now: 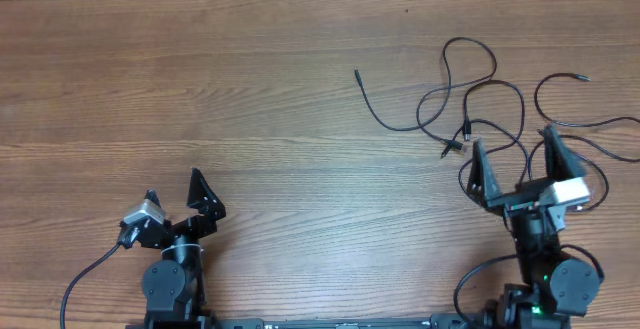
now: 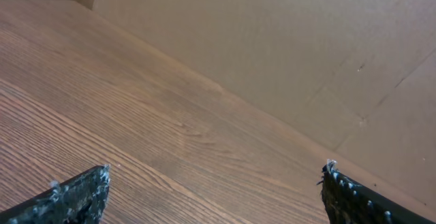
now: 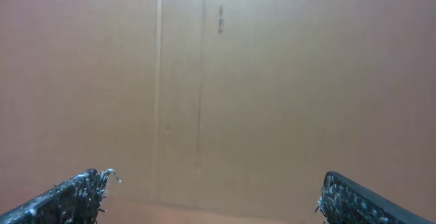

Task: Untangle cables

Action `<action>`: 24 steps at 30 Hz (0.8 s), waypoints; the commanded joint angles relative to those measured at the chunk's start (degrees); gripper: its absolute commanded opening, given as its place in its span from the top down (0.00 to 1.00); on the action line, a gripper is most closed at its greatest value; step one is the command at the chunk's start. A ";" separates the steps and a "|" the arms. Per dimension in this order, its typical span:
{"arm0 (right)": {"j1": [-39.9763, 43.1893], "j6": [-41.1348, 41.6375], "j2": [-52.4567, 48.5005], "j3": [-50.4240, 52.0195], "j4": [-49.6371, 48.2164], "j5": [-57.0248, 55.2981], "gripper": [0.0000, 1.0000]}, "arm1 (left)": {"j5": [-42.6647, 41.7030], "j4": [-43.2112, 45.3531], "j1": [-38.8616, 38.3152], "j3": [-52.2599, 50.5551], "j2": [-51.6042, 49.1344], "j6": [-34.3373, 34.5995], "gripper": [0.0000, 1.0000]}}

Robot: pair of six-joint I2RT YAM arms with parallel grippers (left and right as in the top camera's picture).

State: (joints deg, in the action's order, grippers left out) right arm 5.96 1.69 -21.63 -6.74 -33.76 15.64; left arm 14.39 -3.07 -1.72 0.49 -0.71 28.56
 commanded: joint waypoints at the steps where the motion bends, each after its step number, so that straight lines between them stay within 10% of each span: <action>1: -0.09 -0.04 3.13 3.56 -0.31 -0.15 0.00 | 0.81 0.09 0.57 -0.22 0.46 -0.94 0.00; 13: -0.09 -0.04 11.10 6.29 3.39 -0.11 0.00 | 0.81 0.09 0.57 -0.22 0.46 -0.94 0.00; 24: -0.11 -0.07 20.55 6.29 27.26 -0.11 0.00 | 0.83 0.07 0.57 -0.22 0.46 -0.92 0.00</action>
State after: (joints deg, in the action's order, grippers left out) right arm 5.96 1.72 -2.98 -1.06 -8.36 15.66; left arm 14.41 -3.09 -1.72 0.49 -0.71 28.56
